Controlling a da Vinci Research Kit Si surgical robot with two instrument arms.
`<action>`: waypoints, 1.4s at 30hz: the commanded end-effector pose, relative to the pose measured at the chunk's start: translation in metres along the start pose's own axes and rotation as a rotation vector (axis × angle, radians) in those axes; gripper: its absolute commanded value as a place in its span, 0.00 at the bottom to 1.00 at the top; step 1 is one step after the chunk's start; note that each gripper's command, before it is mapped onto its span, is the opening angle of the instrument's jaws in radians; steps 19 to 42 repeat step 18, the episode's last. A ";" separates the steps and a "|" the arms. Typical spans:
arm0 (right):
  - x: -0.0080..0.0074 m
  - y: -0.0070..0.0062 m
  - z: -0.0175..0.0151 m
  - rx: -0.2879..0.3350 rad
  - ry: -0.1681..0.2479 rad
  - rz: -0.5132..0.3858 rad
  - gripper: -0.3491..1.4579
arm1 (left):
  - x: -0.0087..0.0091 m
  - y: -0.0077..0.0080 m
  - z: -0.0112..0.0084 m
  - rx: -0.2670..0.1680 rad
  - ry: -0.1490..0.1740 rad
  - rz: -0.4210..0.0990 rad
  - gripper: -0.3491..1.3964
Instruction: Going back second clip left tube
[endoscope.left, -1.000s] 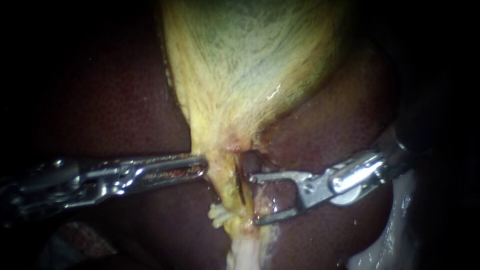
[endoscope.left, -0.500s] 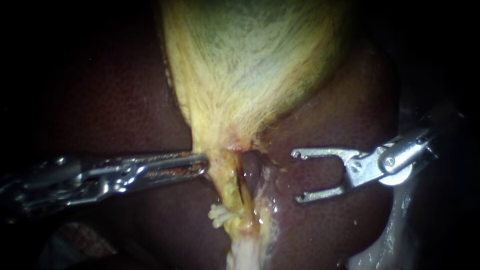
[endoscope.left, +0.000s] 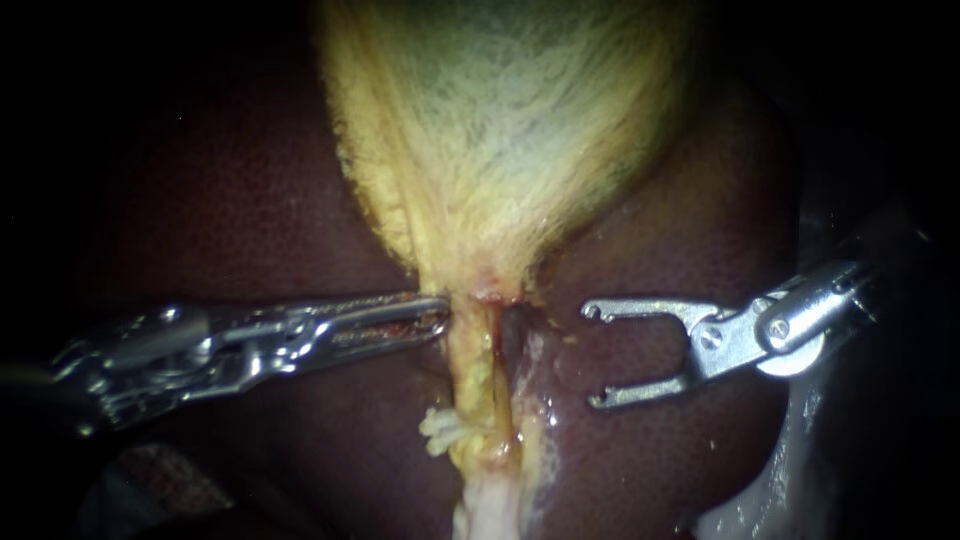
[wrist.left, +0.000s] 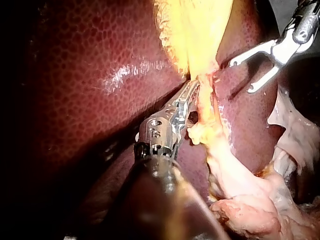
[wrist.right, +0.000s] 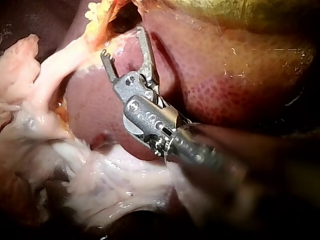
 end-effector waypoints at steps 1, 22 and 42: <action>0.0000 0.0000 0.0000 0.000 0.000 0.000 0.52 | 0.0000 0.0000 0.0001 0.002 0.003 0.001 0.20; 0.0000 -0.0001 -0.0001 0.000 0.000 0.000 0.52 | 0.0002 0.0003 0.0009 0.004 0.000 0.002 0.20; 0.0000 -0.0001 -0.0001 0.000 0.000 0.000 0.52 | 0.0002 0.0003 0.0009 0.004 0.000 0.002 0.20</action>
